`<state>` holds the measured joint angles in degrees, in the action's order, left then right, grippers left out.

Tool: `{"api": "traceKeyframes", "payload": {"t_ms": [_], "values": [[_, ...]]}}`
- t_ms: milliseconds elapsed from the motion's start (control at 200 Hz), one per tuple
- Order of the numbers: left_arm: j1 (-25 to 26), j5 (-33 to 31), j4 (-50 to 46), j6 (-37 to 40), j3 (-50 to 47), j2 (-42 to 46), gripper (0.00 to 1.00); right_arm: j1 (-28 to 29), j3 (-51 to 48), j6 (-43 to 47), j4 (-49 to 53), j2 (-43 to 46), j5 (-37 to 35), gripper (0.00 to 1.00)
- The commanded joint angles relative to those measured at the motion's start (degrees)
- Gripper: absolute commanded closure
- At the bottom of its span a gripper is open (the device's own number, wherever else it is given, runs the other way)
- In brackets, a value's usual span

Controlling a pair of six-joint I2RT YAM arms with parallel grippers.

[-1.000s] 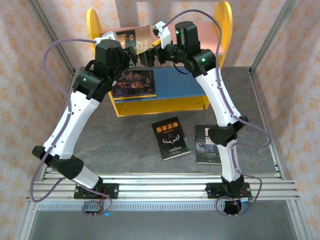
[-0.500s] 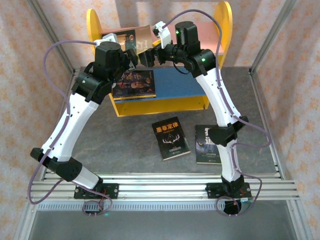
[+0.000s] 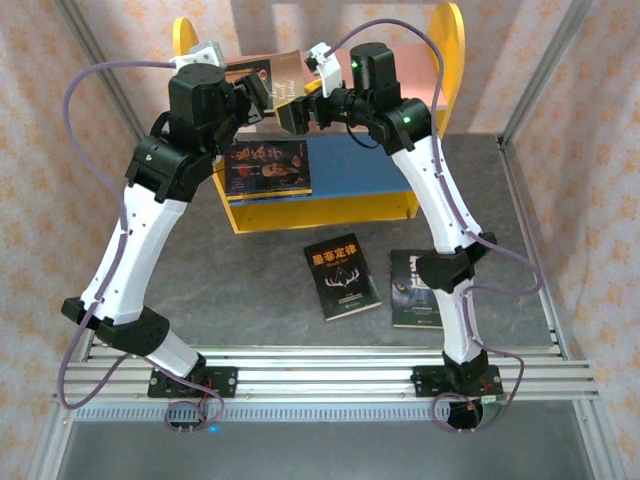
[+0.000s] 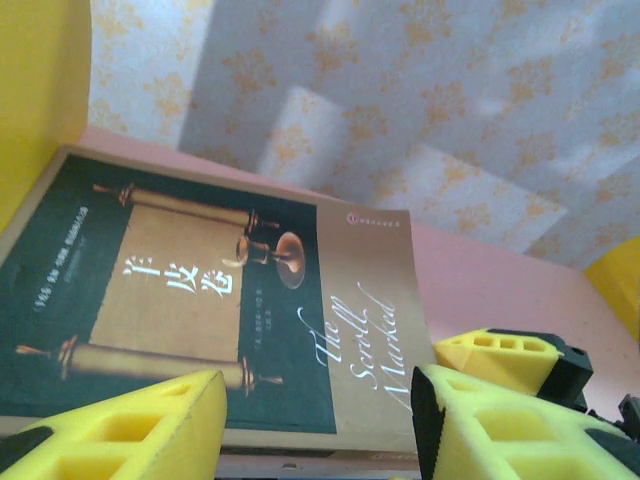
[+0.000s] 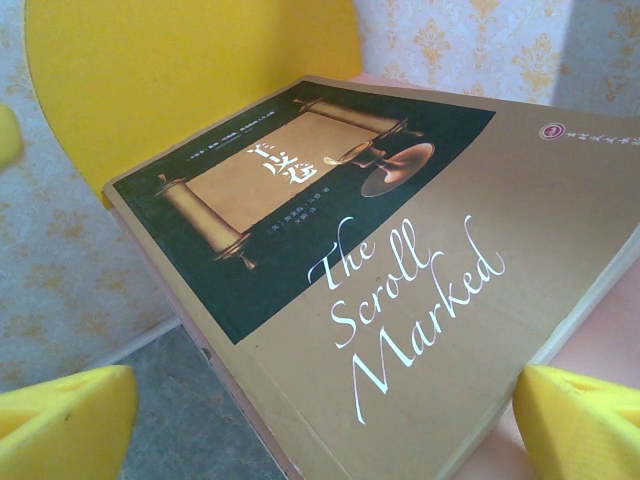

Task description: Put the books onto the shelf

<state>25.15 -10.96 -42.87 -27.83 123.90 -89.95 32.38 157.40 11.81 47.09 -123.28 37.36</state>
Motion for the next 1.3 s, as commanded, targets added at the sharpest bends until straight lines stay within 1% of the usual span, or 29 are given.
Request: {"api": "traceKeyframes", "payload": {"t_ms": [0, 160, 265, 330, 405, 471, 536, 656, 736, 771, 871, 971, 1021, 1141, 1226, 1251, 1296], "values": [[0.34, -1.34, -3.35, 1.87, 1.22, -0.92, 0.48, -0.28, 0.23, -0.55, 3.27, -0.08, 2.62, 0.05], [0.34, -1.54, -1.47, 1.64, -5.53, 4.56, 0.48, -1.56, -0.1, -2.6, 3.09, 3.41, -0.43, 0.02], [0.44, -2.6, -1.65, 1.45, -12.59, 9.92, 0.47, -2.38, -1.65, -3.66, 3.93, 7.41, -2.32, 0.02], [0.43, -3.59, -1.21, 1.08, -18.79, 14.26, 0.47, -2.49, -4.63, -3.46, 4.62, 10.97, -3.69, 0.02], [0.47, -5.37, -0.81, 0.09, -25.83, 19.67, 0.47, -2.42, -10.72, -3.77, 4.06, 16.17, -5.67, 0.02], [0.43, -5.24, -0.22, -1.83, -33.07, 24.7, 0.47, -2.46, -18.98, -4.16, 3.28, 21.47, -7.54, 0.03], [1.01, -4.13, 0.51, -4.04, -40.51, 29.57, 0.47, -2.42, -29.29, -5.62, 1.5, 28.73, -10.29, 0.03], [4.04, -3.68, 0.34, -10.17, -54.13, 36.85, 0.48, -2.41, -56.43, -10.49, -8.53, 43.19, -14.3, 0.03], [6.74, -2.46, 2.4, -14.65, -63.54, 40.55, 0.48, -2.41, -70.66, -14.28, -11.29, 50.81, -18.61, 0.03], [7.94, -2.06, 3.05, -16.89, -67.89, 41.48, 0.48, -2.33, -76.22, -16.62, -12.97, 53.4, -18.92, 0.04], [12.0, -0.41, 6.53, -22.79, -77.99, 41.65, 0.48, -2.23, -90.84, -21.35, -17.1, 57.83, -18.0, 0.05], [16.27, 1.37, 14.73, -28.51, -86.28, 39.51, 0.48, -2.23, -99.03, -24.17, -17.65, 57.94, -20.15, 0.09], [18.71, 1.47, 18.43, -30.59, -88.96, 37.9, 0.49, -2.23, -102.6, -25.43, -18.7, 57.74, -19.89, 0.11], [23.33, 0.48, 25.43, -33.64, -91.53, 32.6, 0.48, -2.23, -109.4, -28.07, -21.4, 57.38, -20.46, 0.13], [25.15, 0.96, 29.81, -33.94, -91.31, 27.17, 0.48, -2.23, -112.05, -28.57, -23.16, 55.86, -20.29, 0.14], [25.43, 1.44, 31.22, -33.95, -91.02, 25.07, 0.48, -2.23, -112.41, -28.53, -23.43, 55.7, -20.16, 0.15], [25.82, 2.79, 33.58, -33.57, -90.28, 21.51, 0.48, -2.21, -112.73, -28.64, -24.13, 52.81, -19.62, 0.17]]}}
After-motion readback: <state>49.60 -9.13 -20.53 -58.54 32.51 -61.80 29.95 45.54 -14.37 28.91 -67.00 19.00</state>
